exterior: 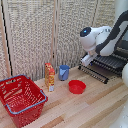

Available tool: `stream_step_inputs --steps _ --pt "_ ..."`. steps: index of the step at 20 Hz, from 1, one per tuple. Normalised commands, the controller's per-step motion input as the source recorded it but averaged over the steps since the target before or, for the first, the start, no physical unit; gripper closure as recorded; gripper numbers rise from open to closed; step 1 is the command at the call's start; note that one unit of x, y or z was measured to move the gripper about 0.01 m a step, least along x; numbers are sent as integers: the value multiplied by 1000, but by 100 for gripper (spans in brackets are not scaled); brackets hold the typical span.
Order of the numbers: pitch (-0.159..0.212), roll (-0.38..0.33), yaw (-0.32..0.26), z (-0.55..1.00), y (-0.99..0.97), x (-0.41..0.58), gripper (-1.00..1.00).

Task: Extend the gripper towards the oven tray handle. Grasp the handle and carefully pull the tray out of the oven. Move the gripper above the red bowl. Grab the red bowl gently. Lift the bowl and place it onto the oven tray.

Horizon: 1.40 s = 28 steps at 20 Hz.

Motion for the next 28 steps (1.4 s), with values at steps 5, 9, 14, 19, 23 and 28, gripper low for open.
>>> stream_step_inputs --steps 5,9,14,19,23,28 --pt "0 235 -260 345 114 0 -100" --pt "0 238 -276 335 71 0 -100" --pt "0 252 -287 287 38 0 -100" --pt "20 274 -282 218 39 0 -100" --pt "29 302 -262 156 89 0 -100" --pt "-5 281 -222 117 261 0 -100"
